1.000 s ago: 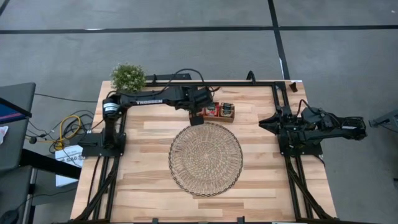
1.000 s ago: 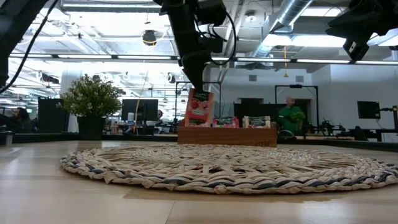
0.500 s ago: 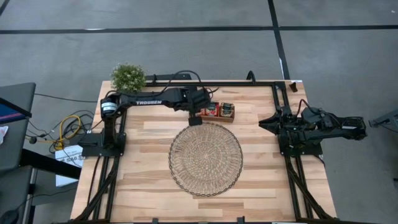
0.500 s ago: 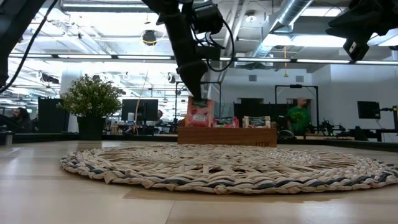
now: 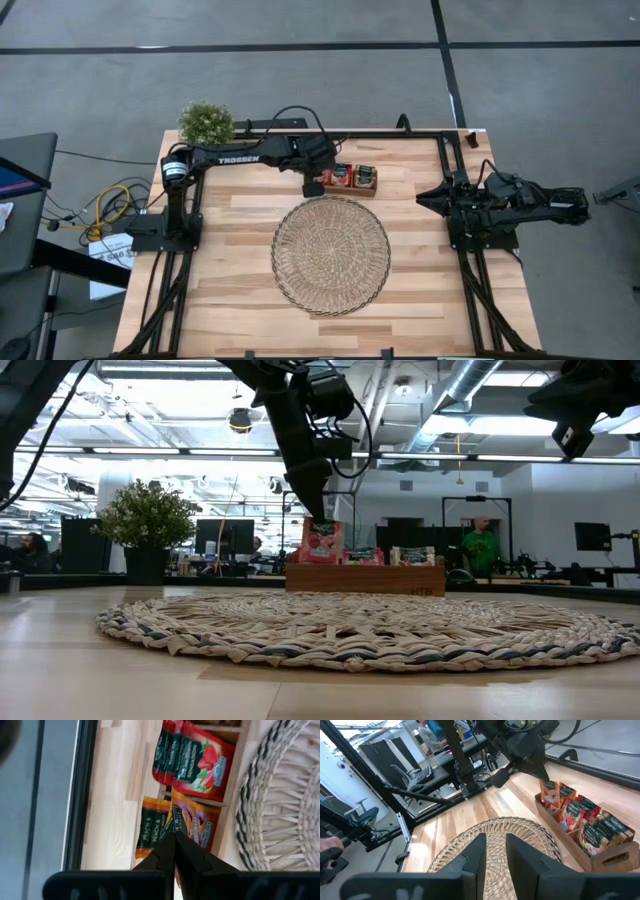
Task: Pick & Place Tea
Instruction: Put the orange tea bag into the left section of the wooden organizer
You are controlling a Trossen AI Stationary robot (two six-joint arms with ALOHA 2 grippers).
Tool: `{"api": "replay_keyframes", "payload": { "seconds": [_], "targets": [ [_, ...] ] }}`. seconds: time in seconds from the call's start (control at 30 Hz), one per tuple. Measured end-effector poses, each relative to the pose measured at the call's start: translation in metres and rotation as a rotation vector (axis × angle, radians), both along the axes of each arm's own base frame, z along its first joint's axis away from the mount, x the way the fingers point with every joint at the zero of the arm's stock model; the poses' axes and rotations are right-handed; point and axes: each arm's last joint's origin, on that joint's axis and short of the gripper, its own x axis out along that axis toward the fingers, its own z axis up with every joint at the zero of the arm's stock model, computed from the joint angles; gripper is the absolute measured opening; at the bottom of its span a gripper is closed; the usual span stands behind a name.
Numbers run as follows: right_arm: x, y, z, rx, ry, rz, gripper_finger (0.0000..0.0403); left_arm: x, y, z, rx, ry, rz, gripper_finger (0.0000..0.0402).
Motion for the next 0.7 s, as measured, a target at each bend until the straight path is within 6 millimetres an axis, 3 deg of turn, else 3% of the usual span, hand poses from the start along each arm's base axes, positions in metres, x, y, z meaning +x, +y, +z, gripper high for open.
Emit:
{"api": "replay_keyframes", "payload": {
  "seconds": [0.6, 0.7],
  "targets": [
    [0.000, 0.000, 0.000, 0.000, 0.000, 0.000, 0.0065, -0.001, 0.006, 0.000, -0.052, -0.021, -0.047, 0.0000],
    [0.000, 0.000, 0.000, 0.000, 0.000, 0.000, 0.0065, -0.002, 0.010, -0.007, -0.063, -0.038, -0.044, 0.0000]
  ]
}}
